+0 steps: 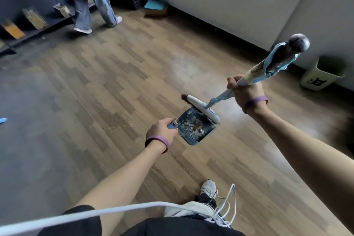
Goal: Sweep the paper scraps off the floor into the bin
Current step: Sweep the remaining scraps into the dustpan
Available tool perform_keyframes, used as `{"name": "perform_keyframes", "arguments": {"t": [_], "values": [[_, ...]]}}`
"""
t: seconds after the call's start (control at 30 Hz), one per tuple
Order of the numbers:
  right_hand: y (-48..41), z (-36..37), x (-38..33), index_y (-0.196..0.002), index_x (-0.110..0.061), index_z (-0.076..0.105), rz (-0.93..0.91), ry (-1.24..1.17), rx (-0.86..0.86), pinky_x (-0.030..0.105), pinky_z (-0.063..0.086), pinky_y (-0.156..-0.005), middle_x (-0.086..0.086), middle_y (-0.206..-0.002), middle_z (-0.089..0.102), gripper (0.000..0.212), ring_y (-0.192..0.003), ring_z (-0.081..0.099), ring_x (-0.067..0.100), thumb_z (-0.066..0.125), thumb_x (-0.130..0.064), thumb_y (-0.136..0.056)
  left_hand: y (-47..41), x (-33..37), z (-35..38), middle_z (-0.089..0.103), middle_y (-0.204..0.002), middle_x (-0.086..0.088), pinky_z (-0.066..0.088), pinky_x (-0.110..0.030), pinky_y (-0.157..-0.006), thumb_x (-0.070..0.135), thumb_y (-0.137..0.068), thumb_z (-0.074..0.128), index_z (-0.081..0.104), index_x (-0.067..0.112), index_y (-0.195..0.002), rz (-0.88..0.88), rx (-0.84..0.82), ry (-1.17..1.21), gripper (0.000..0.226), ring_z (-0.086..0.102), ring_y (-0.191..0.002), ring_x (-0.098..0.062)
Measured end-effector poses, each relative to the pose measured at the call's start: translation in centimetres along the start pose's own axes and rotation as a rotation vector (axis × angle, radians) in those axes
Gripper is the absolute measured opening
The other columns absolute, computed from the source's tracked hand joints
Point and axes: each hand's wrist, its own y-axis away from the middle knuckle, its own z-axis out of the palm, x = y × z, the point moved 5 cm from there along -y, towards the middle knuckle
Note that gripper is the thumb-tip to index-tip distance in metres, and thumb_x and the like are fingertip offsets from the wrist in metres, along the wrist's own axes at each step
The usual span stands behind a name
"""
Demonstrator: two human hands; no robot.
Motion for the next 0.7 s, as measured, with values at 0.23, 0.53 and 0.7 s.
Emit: {"name": "perform_keyframes", "arguments": {"t": [0.23,0.53,0.7], "values": [[-5.8,-4.9,1.9,-0.063,-0.021,0.062,0.045,-0.066,0.054,0.028,0.047,-0.064,-0.013,-0.062,0.058,0.03,-0.059,0.053,0.011,0.056,-0.036,-0.089,-2.9,7.5,2.1,0.065,-0.078,0.001,0.05,-0.031,-0.069,0.033,-0.078,0.058,0.06,0.032,-0.081,0.036,-0.002,-0.027,0.004,0.061,-0.078,-0.027],[-10.5,-11.5,3.1,-0.06,-0.026,0.06,0.023,-0.053,0.126,0.039,0.057,-0.077,-0.01,-0.068,0.062,0.031,-0.072,0.062,0.016,0.056,-0.036,-0.089,-7.0,16.3,4.0,0.068,-0.085,-0.003,0.05,-0.031,-0.071,0.034,-0.081,0.059,0.062,0.03,-0.085,0.162,0.011,-0.065,0.007,0.06,-0.081,-0.03],[-13.8,-14.3,4.0,-0.06,-0.025,0.059,0.011,-0.039,0.172,0.036,0.056,-0.076,-0.006,-0.068,0.062,0.033,-0.069,0.061,0.015,0.056,-0.037,-0.09,-10.3,21.3,5.2,0.07,-0.093,-0.001,0.052,-0.032,-0.076,0.034,-0.08,0.059,0.067,0.033,-0.099,0.247,0.009,-0.1,0.021,0.061,-0.086,-0.029]]}}
